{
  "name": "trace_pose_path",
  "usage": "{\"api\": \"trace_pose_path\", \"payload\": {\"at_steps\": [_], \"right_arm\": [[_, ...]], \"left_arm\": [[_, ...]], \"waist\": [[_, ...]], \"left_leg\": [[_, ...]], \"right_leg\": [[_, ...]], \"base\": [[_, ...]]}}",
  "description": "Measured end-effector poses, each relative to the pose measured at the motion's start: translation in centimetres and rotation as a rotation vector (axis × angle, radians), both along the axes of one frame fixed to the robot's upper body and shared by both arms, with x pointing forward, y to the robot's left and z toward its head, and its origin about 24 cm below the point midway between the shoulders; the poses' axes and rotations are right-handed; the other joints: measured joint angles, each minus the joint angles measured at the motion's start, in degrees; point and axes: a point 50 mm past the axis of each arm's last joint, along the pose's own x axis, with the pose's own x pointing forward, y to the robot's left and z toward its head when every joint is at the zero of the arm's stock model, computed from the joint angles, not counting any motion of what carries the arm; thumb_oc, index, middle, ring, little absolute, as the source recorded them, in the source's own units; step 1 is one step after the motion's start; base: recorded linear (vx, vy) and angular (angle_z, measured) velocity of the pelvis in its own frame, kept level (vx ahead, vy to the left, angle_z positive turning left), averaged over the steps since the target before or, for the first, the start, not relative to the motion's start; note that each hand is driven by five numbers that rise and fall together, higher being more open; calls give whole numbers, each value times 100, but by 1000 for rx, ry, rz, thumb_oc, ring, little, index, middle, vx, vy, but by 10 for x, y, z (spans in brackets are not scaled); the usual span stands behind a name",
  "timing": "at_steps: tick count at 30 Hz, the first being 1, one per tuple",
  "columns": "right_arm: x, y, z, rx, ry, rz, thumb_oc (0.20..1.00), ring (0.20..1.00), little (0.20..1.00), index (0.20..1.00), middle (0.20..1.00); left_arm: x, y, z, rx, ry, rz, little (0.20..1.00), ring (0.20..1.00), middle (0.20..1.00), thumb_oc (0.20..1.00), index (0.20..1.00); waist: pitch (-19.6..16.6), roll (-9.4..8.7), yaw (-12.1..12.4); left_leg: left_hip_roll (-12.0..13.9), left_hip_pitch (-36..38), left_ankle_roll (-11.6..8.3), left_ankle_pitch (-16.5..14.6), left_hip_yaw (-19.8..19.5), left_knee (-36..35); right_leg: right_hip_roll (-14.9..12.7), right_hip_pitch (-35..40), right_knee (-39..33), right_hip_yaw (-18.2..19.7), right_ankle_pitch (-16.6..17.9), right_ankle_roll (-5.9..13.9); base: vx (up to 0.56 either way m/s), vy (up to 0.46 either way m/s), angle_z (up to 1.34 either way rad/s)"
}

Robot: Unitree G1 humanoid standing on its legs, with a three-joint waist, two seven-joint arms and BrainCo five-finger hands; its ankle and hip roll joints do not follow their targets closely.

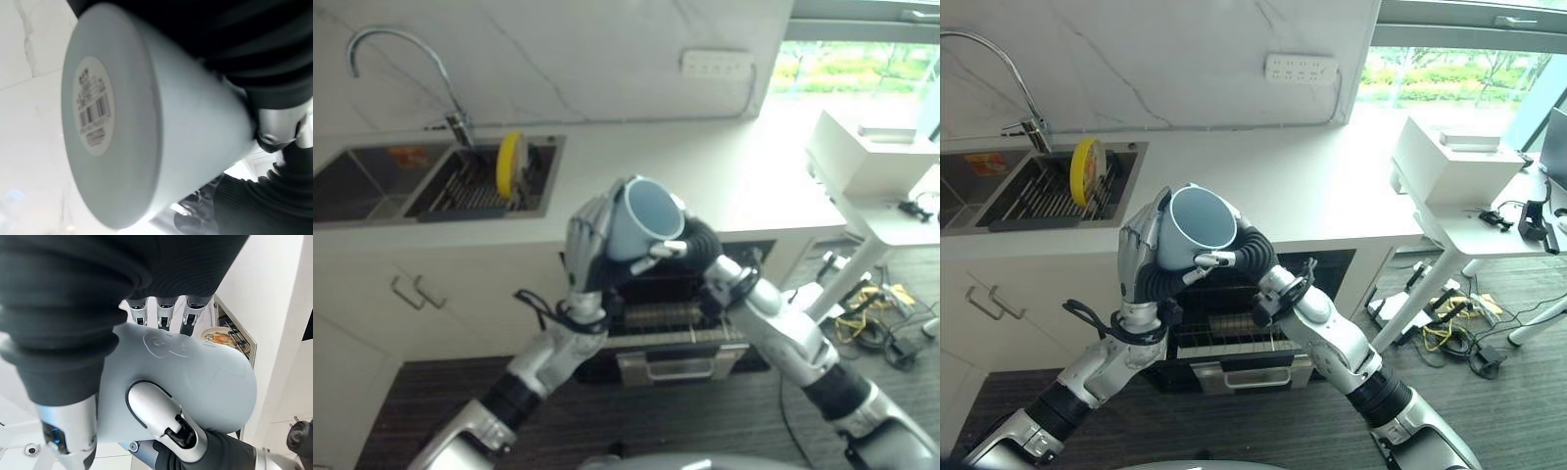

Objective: Place the dishes in the dishwasher.

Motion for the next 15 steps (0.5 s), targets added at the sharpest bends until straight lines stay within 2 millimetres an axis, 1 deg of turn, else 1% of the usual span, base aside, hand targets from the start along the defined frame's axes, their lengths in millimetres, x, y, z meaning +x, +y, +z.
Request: {"api": "trace_pose_path", "payload": {"at_steps": [3, 7, 8, 9, 10, 11, 15], "right_arm": [[0, 2, 1, -2, -1, 0, 1000, 1000, 1000, 1000, 1000], [0, 2, 1, -2, -3, 2, 1000, 1000, 1000, 1000, 1000], [0, 2, 2, -3, -4, 3, 592, 592, 592, 592, 592], [0, 3, 2, -3, -6, 7, 404, 404, 404, 404, 404], [0, 3, 2, -4, -6, 9, 247, 247, 247, 247, 247], [0, 3, 2, -4, -8, 7, 200, 200, 200, 200, 200], [3, 4, 6, -6, -24, 5, 200, 200, 200, 200, 200]], "left_arm": [[0, 1, 0, -6, -5, 5, 200, 200, 200, 200, 200], [0, 0, -1, -6, -5, 3, 200, 200, 200, 200, 200], [0, 0, -1, -7, -6, 3, 200, 200, 200, 200, 200], [0, 1, -1, -8, -5, 5, 200, 200, 200, 200, 200], [0, 2, -1, -8, -6, 10, 200, 200, 200, 200, 200], [1, 2, 0, -10, -9, 12, 200, 200, 200, 200, 200], [3, 2, 3, -16, -23, 17, 200, 200, 200, 200, 200]], "waist": [[13, -10, 56], [80, -42, 63], [93, -38, 64], [96, -36, 64], [96, -35, 64], [96, -35, 64], [96, -36, 65]], "left_leg": [[-1, 1, 0, -1, -2, 0], [-19, 2, 0, 0, -10, 0], [-20, 1, 0, 0, -11, 0], [-22, 1, 0, 0, -11, 0], [-24, 2, 0, 0, -12, 0], [-26, 1, 0, 0, -15, 0], [-31, 3, 0, 0, -21, 0]], "right_leg": [[1, 2, -13, -7, 0, 0], [-5, 15, -13, -13, 0, 0], [-8, 15, -14, -15, 0, 0], [-8, 15, -14, -15, 0, 0], [-8, 18, -15, -16, 0, 0], [-8, 20, -18, -19, 0, 0], [-4, 25, -19, -24, 0, 0]], "base": [[0, 0, 0], [0, 0, 0], [0, 0, 0], [0, 0, 0], [0, 0, 0], [0, 0, 0], [0, 0, 0]]}}
